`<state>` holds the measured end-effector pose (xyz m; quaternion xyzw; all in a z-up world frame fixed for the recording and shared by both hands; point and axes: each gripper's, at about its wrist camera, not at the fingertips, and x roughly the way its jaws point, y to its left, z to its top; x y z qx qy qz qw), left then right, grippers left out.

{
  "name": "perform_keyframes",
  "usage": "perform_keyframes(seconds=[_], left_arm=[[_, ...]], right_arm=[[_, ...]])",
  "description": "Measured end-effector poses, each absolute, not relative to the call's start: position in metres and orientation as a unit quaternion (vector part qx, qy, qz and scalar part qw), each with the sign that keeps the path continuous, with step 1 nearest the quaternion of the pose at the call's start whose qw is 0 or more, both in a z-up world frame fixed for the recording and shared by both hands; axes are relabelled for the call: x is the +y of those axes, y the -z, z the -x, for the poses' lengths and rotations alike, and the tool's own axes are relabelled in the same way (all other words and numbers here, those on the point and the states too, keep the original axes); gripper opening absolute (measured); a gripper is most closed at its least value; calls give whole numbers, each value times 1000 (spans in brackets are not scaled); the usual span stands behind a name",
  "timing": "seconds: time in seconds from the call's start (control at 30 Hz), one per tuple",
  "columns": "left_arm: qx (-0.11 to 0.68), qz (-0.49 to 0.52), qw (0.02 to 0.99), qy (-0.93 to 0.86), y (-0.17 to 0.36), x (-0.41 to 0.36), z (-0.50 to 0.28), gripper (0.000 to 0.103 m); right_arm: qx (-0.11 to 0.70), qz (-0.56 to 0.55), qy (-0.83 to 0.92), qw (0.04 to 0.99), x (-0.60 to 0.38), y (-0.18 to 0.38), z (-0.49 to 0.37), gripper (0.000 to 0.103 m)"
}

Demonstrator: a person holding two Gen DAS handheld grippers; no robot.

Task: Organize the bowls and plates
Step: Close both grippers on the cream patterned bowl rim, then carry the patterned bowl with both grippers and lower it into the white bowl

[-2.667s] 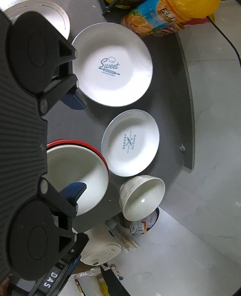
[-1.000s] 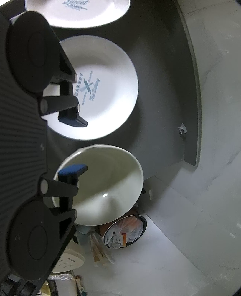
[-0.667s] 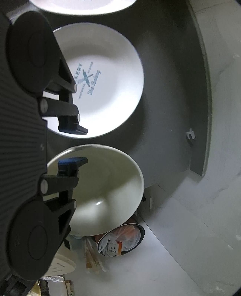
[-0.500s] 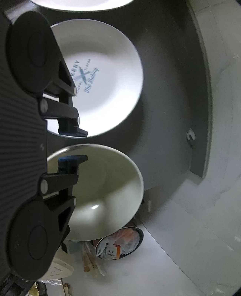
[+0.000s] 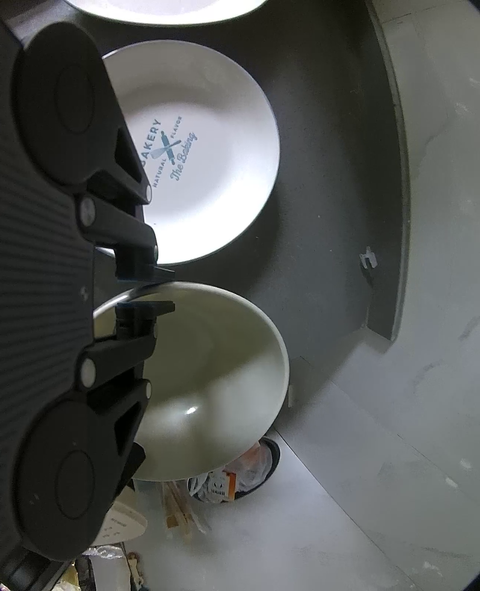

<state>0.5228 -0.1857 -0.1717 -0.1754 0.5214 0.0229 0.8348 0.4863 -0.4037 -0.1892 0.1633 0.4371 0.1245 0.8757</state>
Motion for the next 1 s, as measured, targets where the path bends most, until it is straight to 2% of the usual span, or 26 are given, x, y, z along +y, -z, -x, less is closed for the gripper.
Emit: perform_keyframes(seconds=[0.47, 1.0], left_arm=[[491, 182, 852, 5, 121, -154, -480, 8], [480, 183, 857, 25, 96, -121, -420, 8]], right_arm=[[393, -160, -121, 897, -385, 143, -433, 14], [372, -152, -110, 909, -353, 114, -363, 14]])
